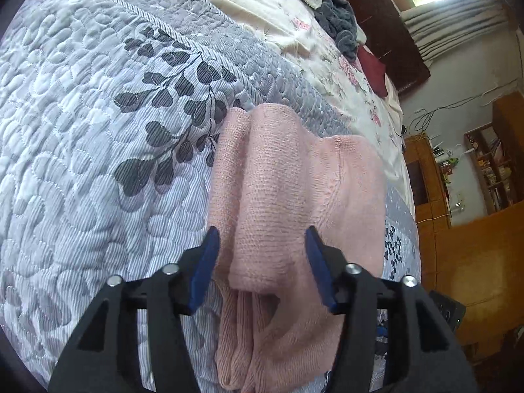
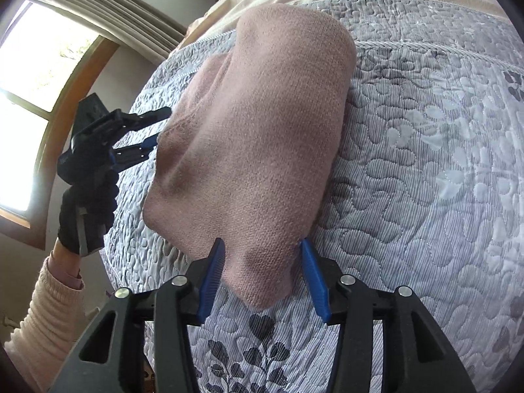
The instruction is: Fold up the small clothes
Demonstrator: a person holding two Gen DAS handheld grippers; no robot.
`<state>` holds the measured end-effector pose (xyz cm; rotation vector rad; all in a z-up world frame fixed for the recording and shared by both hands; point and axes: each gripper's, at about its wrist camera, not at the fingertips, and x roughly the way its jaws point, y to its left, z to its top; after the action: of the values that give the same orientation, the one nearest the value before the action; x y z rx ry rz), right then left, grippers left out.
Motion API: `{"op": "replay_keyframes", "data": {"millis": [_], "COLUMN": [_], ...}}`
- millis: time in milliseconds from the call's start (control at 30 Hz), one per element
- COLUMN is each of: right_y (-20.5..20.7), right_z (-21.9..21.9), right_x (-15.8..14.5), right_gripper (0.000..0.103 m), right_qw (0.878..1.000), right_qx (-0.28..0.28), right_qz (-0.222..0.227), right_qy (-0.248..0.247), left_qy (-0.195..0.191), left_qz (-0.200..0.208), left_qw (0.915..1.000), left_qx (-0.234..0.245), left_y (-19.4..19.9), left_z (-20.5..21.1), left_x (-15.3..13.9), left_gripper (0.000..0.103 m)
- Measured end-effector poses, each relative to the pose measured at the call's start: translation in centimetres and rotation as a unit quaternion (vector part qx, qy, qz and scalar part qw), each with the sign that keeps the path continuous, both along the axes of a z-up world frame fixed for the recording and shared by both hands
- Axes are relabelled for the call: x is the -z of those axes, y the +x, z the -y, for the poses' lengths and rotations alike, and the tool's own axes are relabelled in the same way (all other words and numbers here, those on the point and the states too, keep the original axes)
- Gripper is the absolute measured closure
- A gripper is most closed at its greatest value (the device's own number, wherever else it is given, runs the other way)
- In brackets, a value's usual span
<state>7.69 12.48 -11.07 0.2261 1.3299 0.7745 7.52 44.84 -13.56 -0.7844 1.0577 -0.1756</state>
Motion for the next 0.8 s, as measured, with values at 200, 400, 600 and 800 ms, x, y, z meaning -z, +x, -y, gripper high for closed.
{"op": "replay_keyframes", "data": {"millis": [200,400,600,800], "right_y": [-0.1,0.4,3.1,6.7], "right_z": [-0.6,-0.3,1.2,1.3], "right_x": [0.8,0.5,0.1,2.2], "right_gripper": [0.054,0.051,0.037,0.03], "right_qw": [1.0,1.0,0.998,0.994], "right_qx": [-0.005,-0.002,0.036,0.053], "right_qz": [-0.003,-0.001,-0.014,-0.052], "right_qy": [-0.005,-0.003,0.043,0.078], "left_qy": [0.01,-0.026,-0.02,-0.035], "left_qz": [0.013,0.028,0.011,-0.002], "left_qw": [0.9994,0.9991,0.9997,0.9973], "left_qx": [-0.029,-0.017,0.011,0.065], "left_y": [-2.0,-2.9,-2.1,0.3], "left_z": [-0.8,-1.6,-1.5,0.4], "left_x": [0.9,0.9,0.9,3.0], "left_gripper": [0.093,0.057,0.019,0.019]}}
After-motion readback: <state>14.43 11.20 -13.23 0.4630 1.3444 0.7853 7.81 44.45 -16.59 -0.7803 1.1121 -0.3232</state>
